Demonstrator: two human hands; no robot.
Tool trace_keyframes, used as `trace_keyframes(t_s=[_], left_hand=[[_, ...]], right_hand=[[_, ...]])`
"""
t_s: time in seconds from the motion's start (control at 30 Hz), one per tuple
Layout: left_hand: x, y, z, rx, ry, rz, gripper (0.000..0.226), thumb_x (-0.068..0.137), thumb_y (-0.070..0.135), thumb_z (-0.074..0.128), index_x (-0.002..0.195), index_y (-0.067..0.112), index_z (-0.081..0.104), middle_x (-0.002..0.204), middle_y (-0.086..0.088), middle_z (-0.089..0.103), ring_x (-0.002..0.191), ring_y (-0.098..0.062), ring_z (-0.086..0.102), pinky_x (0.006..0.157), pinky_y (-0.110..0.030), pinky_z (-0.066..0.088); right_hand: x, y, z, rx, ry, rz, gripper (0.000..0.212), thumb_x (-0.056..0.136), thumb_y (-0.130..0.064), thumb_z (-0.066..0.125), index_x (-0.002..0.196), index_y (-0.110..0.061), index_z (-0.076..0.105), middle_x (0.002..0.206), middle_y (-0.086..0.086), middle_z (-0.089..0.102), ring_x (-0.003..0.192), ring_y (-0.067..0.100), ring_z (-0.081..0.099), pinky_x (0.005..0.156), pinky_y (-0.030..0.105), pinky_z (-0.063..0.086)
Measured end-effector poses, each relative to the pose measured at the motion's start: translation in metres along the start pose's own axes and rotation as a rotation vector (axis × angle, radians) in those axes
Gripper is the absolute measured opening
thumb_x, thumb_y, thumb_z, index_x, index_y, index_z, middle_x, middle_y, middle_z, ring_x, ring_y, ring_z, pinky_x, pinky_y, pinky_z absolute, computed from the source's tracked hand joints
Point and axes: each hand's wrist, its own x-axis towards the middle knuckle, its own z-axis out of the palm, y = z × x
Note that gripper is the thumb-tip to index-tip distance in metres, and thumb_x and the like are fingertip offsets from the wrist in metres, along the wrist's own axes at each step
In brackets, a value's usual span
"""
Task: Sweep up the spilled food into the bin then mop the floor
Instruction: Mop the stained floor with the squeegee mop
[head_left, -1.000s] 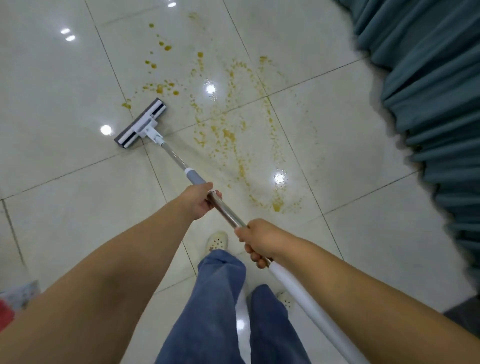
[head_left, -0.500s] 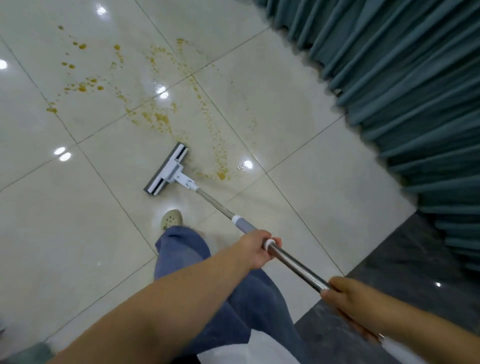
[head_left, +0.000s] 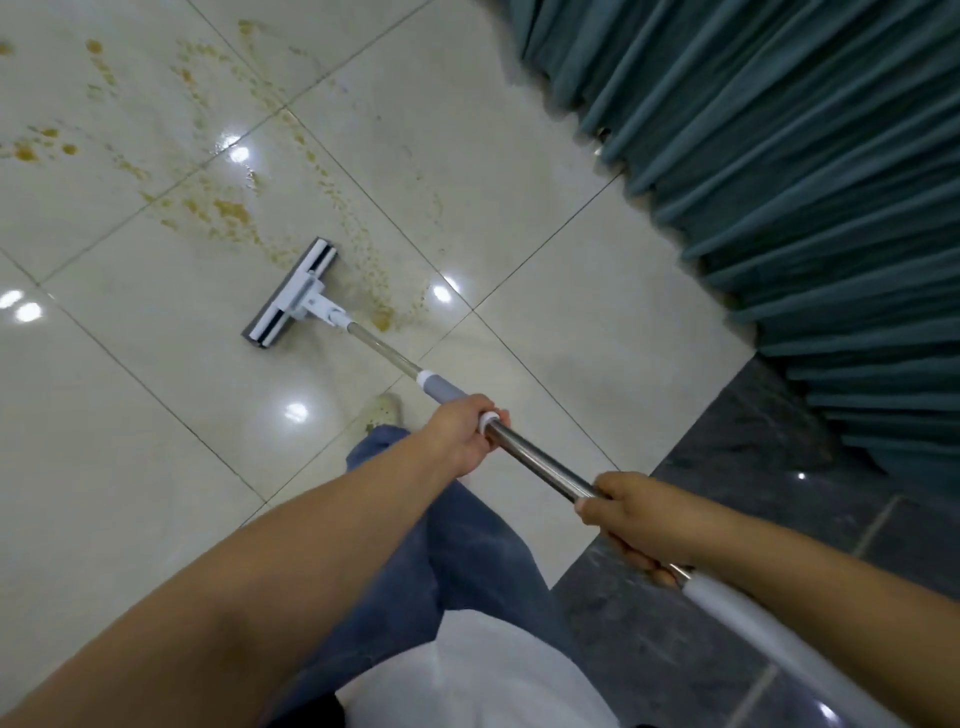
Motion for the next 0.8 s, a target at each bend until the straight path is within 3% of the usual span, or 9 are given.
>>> trace_keyframes(t_s=[0.17,0.37,0.5,0.57,0.7,0.8], left_hand=[[0.009,0.111,-0.017,0.011,0.026,0.145,0.019,0.092,-0.004,0.045,0.078,0.008,0.040,0.070,-0.011,0.045,0.052,-0.017,0.046,0.043,-0.022,0.049],[0.033,0.259,-0.045,0.042,0.191,0.282,0.017,0.094,0.008,0.051,0.081,0.005,0.041,0.073,-0.012,0.049,0.024,-0.010,0.047,0.035,-0.016,0.045],[0.047,0.333,-0.060,0.065,0.284,0.344,0.028,0.098,0.020,0.049,0.075,0.008,0.036,0.070,-0.007,0.043,0.047,-0.013,0.044,0.033,-0.013,0.041],[0.051,0.362,-0.064,0.097,0.325,0.377,0.025,0.098,0.023,0.047,0.083,0.006,0.038,0.069,-0.006,0.043,0.051,-0.013,0.042,0.035,-0.017,0.042],[0.055,0.385,-0.066,0.218,0.361,0.400,0.018,0.099,0.022,0.046,0.107,0.008,0.039,0.070,-0.005,0.045,0.054,-0.011,0.045,0.030,-0.012,0.041],[0.060,0.366,-0.064,0.272,0.367,0.388,0.035,0.099,0.021,0.045,0.128,0.003,0.041,0.073,-0.005,0.045,0.056,-0.011,0.046,0.041,-0.020,0.047]], right_hand=[[0.044,-0.103,-0.003,0.069,-0.021,-0.042,0.023,0.098,-0.033,0.045,0.094,-0.011,0.051,0.063,0.003,0.049,0.037,0.009,0.041,0.035,0.018,0.037],[0.101,-0.245,0.003,0.207,-0.057,-0.098,0.026,0.095,-0.024,0.045,0.107,-0.003,0.054,0.062,0.006,0.047,0.043,0.014,0.040,0.042,0.023,0.035],[0.137,-0.317,0.012,0.258,-0.099,-0.125,0.019,0.094,-0.026,0.046,0.097,-0.008,0.053,0.063,0.004,0.046,0.042,0.012,0.039,0.040,0.020,0.035],[0.151,-0.347,0.013,0.251,-0.102,-0.127,0.019,0.094,-0.027,0.045,0.089,-0.010,0.052,0.062,0.003,0.045,0.042,0.012,0.039,0.037,0.017,0.036],[0.168,-0.373,0.008,0.205,-0.133,-0.109,0.026,0.096,-0.031,0.047,0.081,-0.010,0.051,0.064,0.004,0.049,0.044,0.013,0.044,0.038,0.018,0.041],[0.169,-0.352,0.005,0.260,-0.202,-0.047,0.027,0.096,-0.032,0.050,0.080,-0.010,0.052,0.064,0.005,0.052,0.046,0.014,0.047,0.038,0.018,0.045]])
